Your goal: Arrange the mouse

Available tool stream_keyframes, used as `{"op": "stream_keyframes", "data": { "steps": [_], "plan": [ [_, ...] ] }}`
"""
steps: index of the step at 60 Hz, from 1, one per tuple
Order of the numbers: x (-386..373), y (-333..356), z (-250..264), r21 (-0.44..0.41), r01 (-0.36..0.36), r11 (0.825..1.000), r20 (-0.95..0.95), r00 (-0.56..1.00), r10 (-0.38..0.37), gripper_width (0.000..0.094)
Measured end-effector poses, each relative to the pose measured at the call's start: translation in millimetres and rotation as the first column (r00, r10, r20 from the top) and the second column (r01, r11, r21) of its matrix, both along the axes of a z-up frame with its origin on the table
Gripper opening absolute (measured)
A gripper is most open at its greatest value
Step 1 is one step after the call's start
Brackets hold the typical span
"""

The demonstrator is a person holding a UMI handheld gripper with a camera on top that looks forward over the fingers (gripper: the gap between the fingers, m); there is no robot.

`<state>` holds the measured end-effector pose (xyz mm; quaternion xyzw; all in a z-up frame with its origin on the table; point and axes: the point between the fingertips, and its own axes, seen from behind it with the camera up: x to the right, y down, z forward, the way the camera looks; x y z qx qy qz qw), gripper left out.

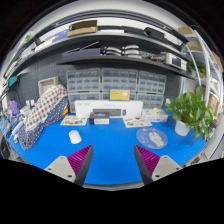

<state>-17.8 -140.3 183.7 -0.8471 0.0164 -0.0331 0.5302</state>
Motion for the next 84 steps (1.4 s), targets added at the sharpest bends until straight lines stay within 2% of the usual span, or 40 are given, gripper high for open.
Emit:
{"op": "stream_keyframes", "data": {
  "steps": [9,11,18,32,51,58,65,84],
  "plan": [
    [-46.7,0.1,-60.4,-0.071,-0.043,0.997,-0.016,0.999,0.042,0.0842],
    [-47.6,-1.0,-62.1,-0.098,-0.056,0.994,-0.021,0.998,0.054,0.0840],
    [-104.5,18.6,-117.7,-0.153,-0.090,0.984,-0.043,0.995,0.085,0.0840],
    [-171.6,88.1,-161.2,-0.226,-0.150,0.962,-0.045,0.989,0.144,0.0844],
    [-197.7,197.3,-178.0,-0.266,-0.086,0.960,-0.022,0.996,0.083,0.0844],
    [-193.6,225.7,-187.3,-0.303,-0.052,0.952,0.008,0.998,0.057,0.0845],
    [-191.8,248.6,-193.0,-0.323,-0.030,0.946,0.014,0.999,0.037,0.0841],
    [-183.1,280.1,-193.9,-0.324,0.018,0.946,0.005,1.000,-0.018,0.0797]
  ]
}}
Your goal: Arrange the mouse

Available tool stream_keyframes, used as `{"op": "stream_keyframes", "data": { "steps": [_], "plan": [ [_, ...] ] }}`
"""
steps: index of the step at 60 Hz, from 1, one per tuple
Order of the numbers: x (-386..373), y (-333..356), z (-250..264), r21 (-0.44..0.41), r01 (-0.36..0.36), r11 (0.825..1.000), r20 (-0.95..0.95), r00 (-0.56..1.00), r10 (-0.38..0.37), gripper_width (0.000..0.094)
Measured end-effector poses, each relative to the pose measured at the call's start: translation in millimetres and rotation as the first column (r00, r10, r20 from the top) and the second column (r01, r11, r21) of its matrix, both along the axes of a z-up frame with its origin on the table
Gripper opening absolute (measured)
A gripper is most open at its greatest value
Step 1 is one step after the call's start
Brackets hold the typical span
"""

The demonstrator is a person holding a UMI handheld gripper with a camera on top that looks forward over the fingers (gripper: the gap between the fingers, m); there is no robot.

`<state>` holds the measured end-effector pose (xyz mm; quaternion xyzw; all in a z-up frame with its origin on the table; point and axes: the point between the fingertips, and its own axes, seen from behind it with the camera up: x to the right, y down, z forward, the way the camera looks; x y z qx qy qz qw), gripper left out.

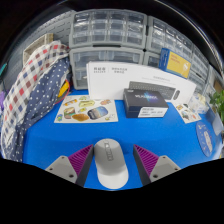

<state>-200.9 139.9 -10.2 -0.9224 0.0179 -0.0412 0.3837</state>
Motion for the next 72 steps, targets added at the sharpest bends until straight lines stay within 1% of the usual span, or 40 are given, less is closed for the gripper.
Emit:
{"op": "stream_keyframes", "data": {
  "steps": [9,12,16,18,23,27,28,29,30,31,32,33,34,35,42,45,48,55,59,62,65,68,72],
  "plan": [
    [6.1,-2.7,0.5,-0.001,0.028,1.000,0.031,0.999,-0.028,0.0672],
    [3.6,-3.5,-0.6,-0.002,0.033,0.999,0.007,0.999,-0.033,0.0635],
    [-0.4,-3.3,-3.2,0.002,0.037,0.999,-0.055,0.998,-0.037,0.0561],
    [-0.4,-3.1,-2.9,0.004,0.038,0.999,-0.077,0.996,-0.037,0.0561],
    [-0.6,-4.8,-3.4,-0.002,-0.004,1.000,-0.085,0.996,0.004,0.0529],
    [-0.5,-6.5,-3.9,-0.013,-0.044,0.999,-0.078,0.996,0.043,0.0481],
    [-0.8,-7.1,-4.3,-0.019,-0.057,0.998,-0.075,0.996,0.055,0.0505],
    [-1.1,-7.1,-4.1,-0.021,-0.068,0.997,-0.073,0.995,0.067,0.0452],
    [-1.2,-8.2,-4.8,-0.029,-0.079,0.996,-0.073,0.994,0.077,0.0447],
    [-1.3,-8.2,-4.5,-0.032,-0.086,0.996,-0.077,0.994,0.083,0.0469],
    [-1.6,-8.5,-4.3,-0.035,-0.091,0.995,-0.083,0.993,0.088,0.0414],
    [-2.0,-9.3,-4.7,-0.041,-0.100,0.994,-0.087,0.992,0.096,0.0413],
    [-2.2,-10.0,-4.9,-0.043,-0.107,0.993,-0.090,0.991,0.103,0.0467],
    [-2.4,-9.6,-4.3,-0.043,-0.117,0.992,-0.093,0.989,0.112,0.0391],
    [-1.7,-10.0,1.6,-0.073,-0.161,0.984,-0.129,0.980,0.151,0.0390],
    [6.5,-5.8,21.0,-0.049,-0.194,0.980,-0.116,0.975,0.187,0.0390],
    [16.6,0.8,55.1,0.010,-0.228,0.974,-0.110,0.967,0.228,0.0391],
    [82.2,11.8,141.7,0.129,-0.250,0.960,-0.020,0.967,0.255,0.0388],
    [134.0,16.4,189.3,0.201,-0.227,0.953,0.016,0.973,0.229,0.0392],
    [175.0,16.6,216.0,0.244,-0.203,0.948,0.026,0.979,0.203,0.0391],
    [218.8,14.8,231.3,0.263,-0.178,0.948,0.039,0.984,0.174,0.0389],
    [264.5,15.0,234.2,0.275,-0.146,0.950,0.052,0.989,0.137,0.0389],
    [322.3,11.1,221.7,0.252,-0.097,0.963,0.048,0.995,0.087,0.0389]
  ]
}}
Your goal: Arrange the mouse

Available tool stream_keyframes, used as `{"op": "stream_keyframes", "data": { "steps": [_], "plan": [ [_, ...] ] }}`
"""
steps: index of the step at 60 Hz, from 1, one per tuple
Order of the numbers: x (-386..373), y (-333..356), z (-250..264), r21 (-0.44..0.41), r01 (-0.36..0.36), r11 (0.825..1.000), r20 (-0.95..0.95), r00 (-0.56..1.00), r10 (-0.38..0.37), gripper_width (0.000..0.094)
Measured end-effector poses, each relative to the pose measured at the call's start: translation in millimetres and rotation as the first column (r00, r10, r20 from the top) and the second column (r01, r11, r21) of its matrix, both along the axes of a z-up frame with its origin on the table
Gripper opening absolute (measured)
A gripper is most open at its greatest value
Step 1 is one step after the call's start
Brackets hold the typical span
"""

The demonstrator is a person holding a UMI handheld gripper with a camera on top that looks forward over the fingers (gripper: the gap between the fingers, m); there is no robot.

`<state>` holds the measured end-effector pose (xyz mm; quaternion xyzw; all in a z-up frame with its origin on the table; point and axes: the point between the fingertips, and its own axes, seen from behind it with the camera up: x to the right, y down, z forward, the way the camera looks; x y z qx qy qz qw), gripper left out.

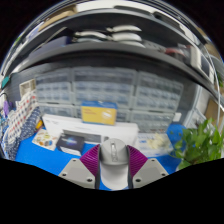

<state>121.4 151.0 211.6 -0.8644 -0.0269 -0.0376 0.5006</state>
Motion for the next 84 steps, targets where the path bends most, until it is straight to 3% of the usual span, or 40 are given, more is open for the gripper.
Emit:
{"op": "stream_keyframes", "data": {
  "steps": [5,12,24,30,32,40,48,54,55,58,71,84],
  "plan": [
    [61.8,-7.4,-38.7,-0.063,0.058,0.996,0.002,0.998,-0.058,0.0388],
    [112.1,-23.1,-108.2,-0.188,0.104,0.977,-0.006,0.994,-0.107,0.0388],
    [126.1,-32.1,-191.0,-0.292,0.081,0.953,-0.103,0.988,-0.116,0.0389],
    [126.7,-43.7,-219.9,-0.365,0.061,0.929,-0.071,0.993,-0.093,0.0393],
    [126.8,-39.9,-218.2,-0.335,0.064,0.940,-0.073,0.993,-0.094,0.0390],
    [127.1,-39.5,-219.3,-0.328,0.081,0.941,-0.100,0.988,-0.120,0.0474],
    [129.3,-40.0,-220.7,-0.355,0.104,0.929,-0.072,0.988,-0.139,0.0558],
    [136.8,-45.8,-213.2,-0.382,0.141,0.913,0.011,0.989,-0.148,0.0835],
    [135.7,-46.1,-209.8,-0.382,0.140,0.913,0.018,0.989,-0.145,0.0910],
    [127.7,-46.0,-195.8,-0.371,0.130,0.919,0.015,0.991,-0.134,0.0868],
    [79.5,-48.9,-106.6,-0.251,0.127,0.960,-0.011,0.991,-0.134,0.0877],
    [25.8,-66.4,-46.8,-0.170,0.109,0.979,-0.066,0.990,-0.122,0.0871]
  ]
}}
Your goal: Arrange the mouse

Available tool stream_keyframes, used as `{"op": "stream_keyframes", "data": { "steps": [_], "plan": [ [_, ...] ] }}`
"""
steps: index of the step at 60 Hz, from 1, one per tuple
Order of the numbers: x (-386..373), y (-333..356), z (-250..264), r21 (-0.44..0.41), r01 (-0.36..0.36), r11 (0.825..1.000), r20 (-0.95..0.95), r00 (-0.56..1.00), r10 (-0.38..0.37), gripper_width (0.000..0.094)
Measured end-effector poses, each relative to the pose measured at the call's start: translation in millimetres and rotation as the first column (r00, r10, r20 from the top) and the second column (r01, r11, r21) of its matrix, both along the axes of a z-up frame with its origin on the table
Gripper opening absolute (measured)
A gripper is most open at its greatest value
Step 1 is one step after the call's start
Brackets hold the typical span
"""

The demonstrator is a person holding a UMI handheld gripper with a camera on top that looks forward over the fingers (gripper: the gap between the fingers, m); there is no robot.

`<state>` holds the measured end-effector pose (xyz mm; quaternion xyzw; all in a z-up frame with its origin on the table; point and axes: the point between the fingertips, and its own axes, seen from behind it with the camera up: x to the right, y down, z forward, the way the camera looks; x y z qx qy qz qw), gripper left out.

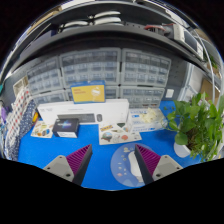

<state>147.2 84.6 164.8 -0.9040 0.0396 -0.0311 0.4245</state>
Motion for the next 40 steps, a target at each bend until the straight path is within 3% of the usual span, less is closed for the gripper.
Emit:
{"op": "stream_keyframes", "data": {
  "steps": [14,40],
  "plan": [
    [-41.5,-12.7,26.2,0.068,-0.042,0.997,-0.048,0.998,0.046,0.0871],
    [-61.3,-33.6,26.7,0.053,-0.079,0.995,-0.048,0.996,0.081,0.0871]
  ]
}}
